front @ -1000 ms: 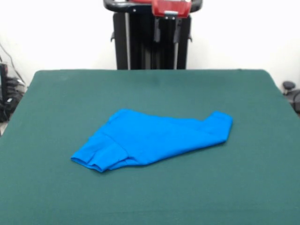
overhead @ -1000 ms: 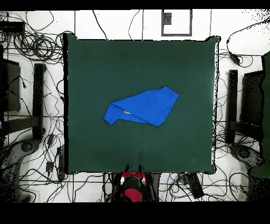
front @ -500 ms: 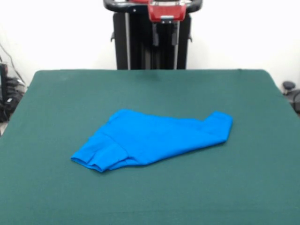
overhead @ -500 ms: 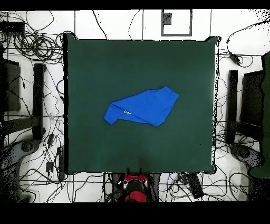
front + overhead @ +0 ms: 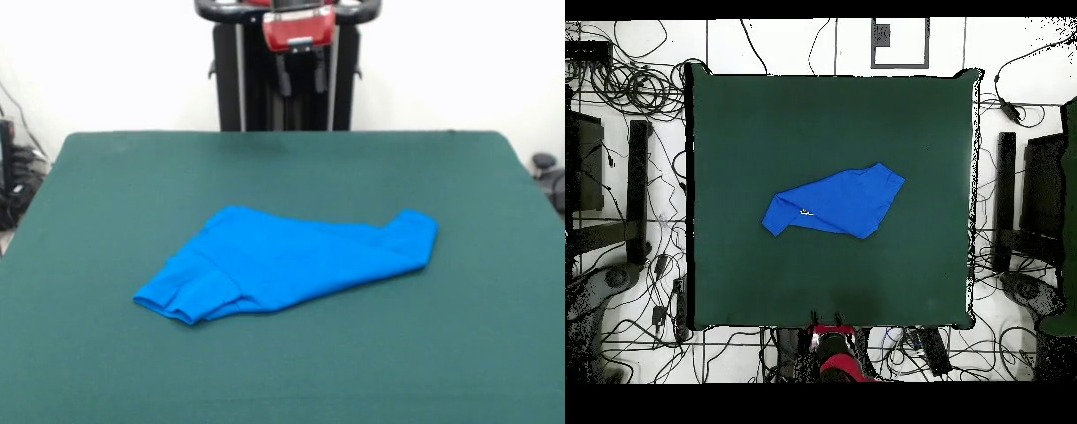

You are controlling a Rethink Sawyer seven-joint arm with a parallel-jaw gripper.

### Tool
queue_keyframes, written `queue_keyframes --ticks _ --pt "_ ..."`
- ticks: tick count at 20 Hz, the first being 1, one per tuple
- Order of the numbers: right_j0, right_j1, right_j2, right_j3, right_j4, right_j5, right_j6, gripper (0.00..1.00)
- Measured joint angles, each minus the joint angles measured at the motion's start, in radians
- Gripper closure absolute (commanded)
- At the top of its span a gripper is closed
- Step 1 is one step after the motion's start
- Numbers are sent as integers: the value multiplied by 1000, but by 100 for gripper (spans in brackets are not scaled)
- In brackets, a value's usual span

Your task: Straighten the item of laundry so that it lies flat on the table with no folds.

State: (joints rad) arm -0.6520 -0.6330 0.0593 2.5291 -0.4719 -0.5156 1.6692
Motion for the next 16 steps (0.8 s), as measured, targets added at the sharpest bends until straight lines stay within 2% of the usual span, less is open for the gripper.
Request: queue_keyframes --ticks 6,10,16 --pt "-72 -16 62 1 -1 80 0 0" --pt "-122 -73 129 0 -2 187 0 0" --pt "-172 -103 202 -10 -2 308 0 0"
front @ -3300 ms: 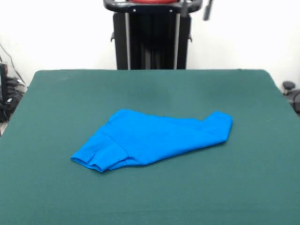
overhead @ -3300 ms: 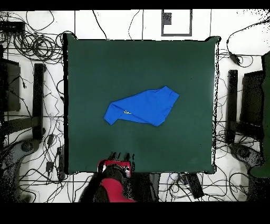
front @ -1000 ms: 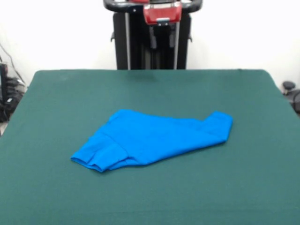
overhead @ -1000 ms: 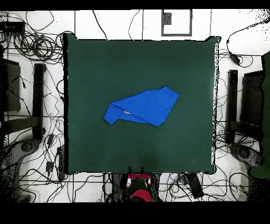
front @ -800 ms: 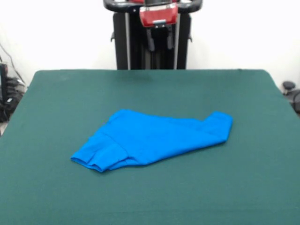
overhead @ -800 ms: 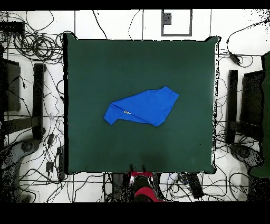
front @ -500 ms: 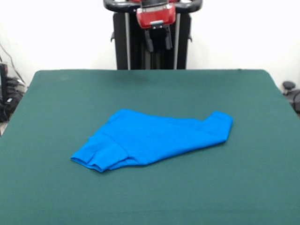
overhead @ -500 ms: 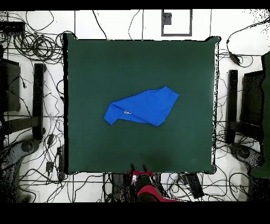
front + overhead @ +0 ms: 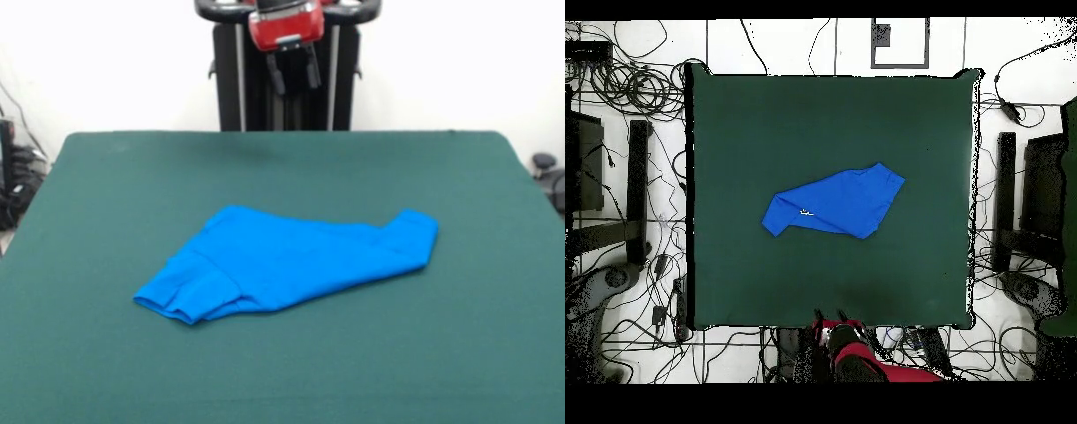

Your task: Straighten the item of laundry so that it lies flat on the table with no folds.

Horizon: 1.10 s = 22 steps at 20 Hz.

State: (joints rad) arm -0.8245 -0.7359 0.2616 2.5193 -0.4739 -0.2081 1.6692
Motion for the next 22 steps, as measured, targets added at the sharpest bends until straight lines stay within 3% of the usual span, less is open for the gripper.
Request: queue_keyframes --ticks 22 --pt "-127 50 157 -192 -1 239 0 0"
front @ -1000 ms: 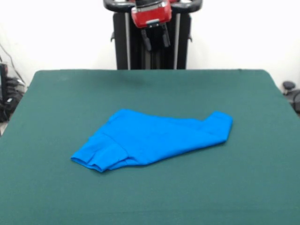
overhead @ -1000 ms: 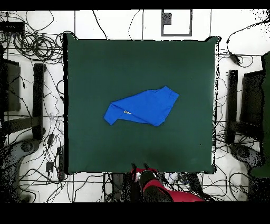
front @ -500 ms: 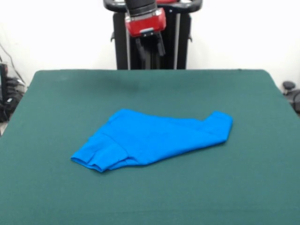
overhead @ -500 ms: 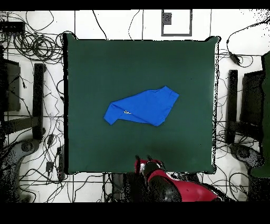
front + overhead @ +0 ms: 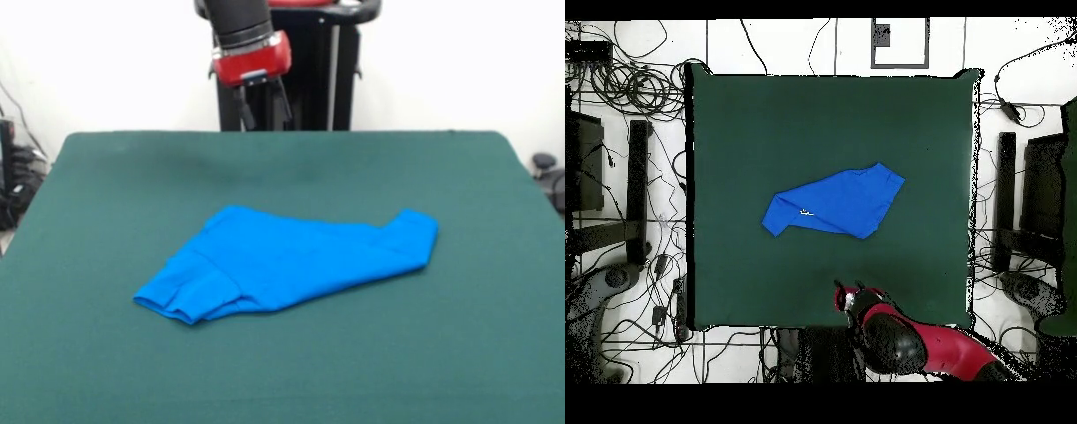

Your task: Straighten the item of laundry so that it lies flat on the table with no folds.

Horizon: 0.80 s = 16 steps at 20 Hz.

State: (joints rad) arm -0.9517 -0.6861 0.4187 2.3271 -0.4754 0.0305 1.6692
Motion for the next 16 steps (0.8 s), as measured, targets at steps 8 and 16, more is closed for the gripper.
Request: queue_keyframes --ticks 8,16 --pt "-39 1 44 -52 0 99 0 0" --pt "-40 47 50 -104 -1 104 0 0"
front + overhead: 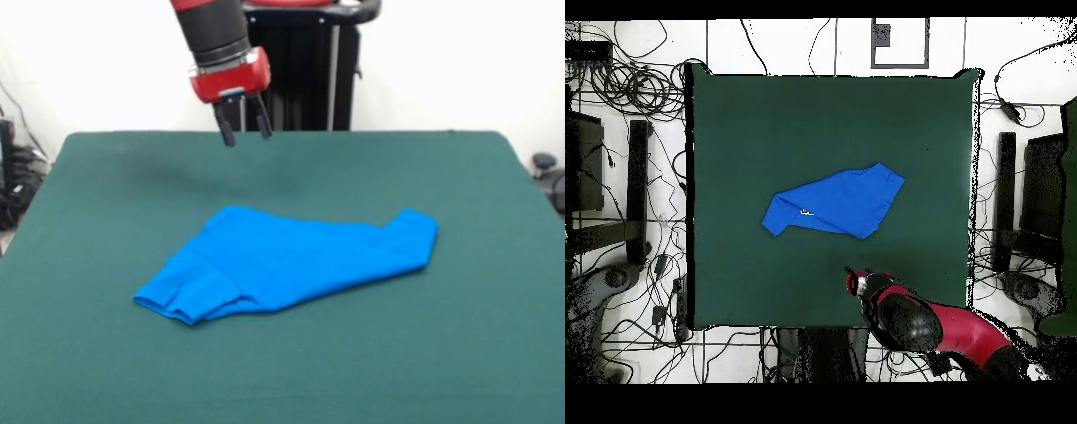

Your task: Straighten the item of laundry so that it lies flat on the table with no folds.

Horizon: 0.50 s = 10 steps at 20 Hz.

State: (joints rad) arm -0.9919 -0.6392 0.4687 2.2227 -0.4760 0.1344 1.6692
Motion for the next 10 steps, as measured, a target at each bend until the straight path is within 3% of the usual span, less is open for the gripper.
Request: queue_keyframes --ticks 10 --pt "-5 100 31 -54 0 0 0 0"
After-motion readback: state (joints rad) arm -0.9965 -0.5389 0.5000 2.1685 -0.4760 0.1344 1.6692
